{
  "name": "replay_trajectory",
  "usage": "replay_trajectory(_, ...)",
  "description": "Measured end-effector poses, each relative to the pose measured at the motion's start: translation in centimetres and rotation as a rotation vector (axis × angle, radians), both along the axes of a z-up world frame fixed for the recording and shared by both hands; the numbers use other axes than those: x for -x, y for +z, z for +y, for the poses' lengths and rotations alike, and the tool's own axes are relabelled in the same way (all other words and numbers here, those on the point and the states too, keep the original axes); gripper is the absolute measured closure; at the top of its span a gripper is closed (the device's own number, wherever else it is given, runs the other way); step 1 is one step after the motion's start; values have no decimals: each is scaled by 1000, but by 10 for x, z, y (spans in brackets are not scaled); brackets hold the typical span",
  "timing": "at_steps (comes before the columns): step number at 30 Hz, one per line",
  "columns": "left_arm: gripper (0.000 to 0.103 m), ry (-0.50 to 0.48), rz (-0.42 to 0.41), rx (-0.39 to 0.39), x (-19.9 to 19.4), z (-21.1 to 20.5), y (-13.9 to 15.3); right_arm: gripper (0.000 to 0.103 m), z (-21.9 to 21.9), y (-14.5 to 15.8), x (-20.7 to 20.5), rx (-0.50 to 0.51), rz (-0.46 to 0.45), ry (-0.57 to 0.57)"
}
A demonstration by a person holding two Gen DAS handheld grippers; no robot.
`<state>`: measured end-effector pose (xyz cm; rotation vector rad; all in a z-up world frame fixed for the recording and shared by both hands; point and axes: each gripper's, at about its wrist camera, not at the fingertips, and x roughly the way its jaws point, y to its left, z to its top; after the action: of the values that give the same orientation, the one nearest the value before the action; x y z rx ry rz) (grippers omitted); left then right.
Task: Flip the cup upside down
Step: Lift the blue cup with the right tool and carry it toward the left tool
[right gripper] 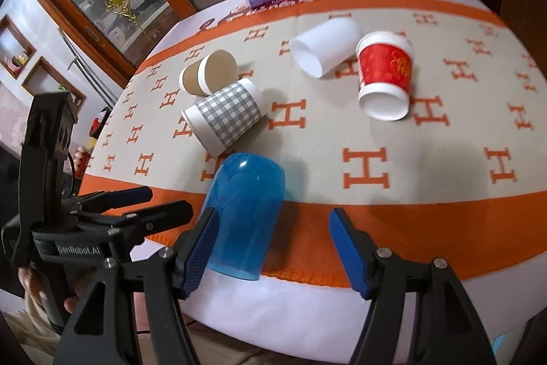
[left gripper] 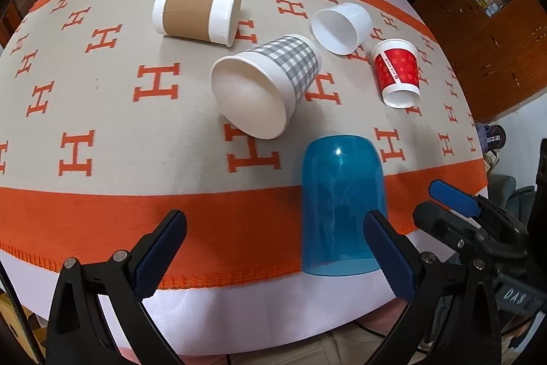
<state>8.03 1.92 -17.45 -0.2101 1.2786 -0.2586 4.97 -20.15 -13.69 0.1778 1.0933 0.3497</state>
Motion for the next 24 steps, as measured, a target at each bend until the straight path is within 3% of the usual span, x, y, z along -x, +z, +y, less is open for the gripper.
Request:
replay_trajectory(10, 1, -20, 1, 67, -12, -10, -2, 36, -19, 5, 9, 76, -115, -92)
replay_trajectory(15, 1, -6, 5, 152, -23, -10, -7, 36, -31, -7, 3, 32, -65, -115)
replay_trajectory(24, 4, -36, 89, 165, -46, -25, -28, 36, -42, -30, -5, -50, 21, -122)
